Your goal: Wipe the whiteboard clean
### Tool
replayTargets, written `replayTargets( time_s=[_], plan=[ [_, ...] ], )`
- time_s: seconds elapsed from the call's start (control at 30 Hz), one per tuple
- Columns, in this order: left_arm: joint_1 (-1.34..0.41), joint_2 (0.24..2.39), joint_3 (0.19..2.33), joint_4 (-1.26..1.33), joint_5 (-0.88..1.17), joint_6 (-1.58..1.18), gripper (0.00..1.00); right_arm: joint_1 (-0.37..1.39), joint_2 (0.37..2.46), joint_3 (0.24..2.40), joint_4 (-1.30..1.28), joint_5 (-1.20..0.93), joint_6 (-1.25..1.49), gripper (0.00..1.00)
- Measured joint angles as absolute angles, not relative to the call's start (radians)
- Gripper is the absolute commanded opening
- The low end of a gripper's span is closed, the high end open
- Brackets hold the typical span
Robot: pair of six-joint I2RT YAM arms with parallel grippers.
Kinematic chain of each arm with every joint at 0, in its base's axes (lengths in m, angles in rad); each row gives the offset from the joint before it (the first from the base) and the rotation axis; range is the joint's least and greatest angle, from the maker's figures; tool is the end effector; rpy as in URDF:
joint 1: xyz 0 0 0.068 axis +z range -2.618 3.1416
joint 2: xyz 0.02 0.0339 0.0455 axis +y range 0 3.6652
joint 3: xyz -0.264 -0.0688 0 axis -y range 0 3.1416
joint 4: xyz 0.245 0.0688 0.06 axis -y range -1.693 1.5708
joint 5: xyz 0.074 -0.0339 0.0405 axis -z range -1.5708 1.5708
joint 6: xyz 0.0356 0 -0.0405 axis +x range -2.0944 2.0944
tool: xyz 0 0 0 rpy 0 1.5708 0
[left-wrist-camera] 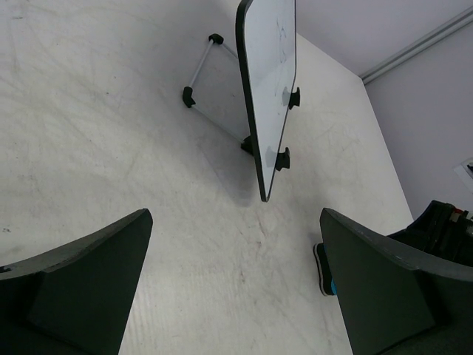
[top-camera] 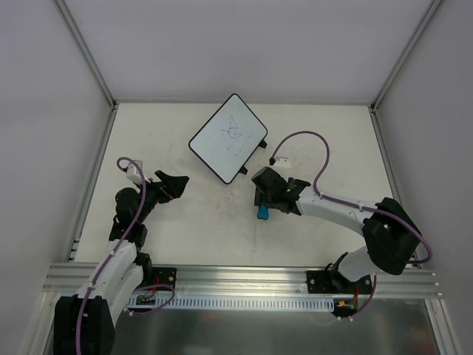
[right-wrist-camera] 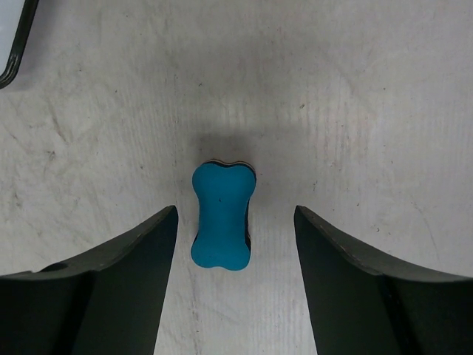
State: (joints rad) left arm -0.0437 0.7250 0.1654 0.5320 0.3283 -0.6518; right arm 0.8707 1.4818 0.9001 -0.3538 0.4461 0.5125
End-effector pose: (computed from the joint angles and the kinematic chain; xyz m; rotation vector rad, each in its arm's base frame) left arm 0.1689 -0.0189 0.2064 -0.2381 1.6387 -0.7965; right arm 0.2032 0.2174 0.2066 -0.2492 2.3720 0.0832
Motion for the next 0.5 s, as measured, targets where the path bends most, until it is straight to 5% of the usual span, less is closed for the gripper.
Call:
replayTargets(
  time_s=[0.33,0.5],
  plan=[
    [-0.044,0.733,0.166,0.524,0.328,-0.646,0.99,0.892,1.577,0.948,-0.424,0.460,0.625,0.70],
    [-0.044,0.736,0.166,0.524,0.328,-0.646,0.99,0.907,1.594,0.948,-0.428,0.460,0.647,0.55]
  ],
)
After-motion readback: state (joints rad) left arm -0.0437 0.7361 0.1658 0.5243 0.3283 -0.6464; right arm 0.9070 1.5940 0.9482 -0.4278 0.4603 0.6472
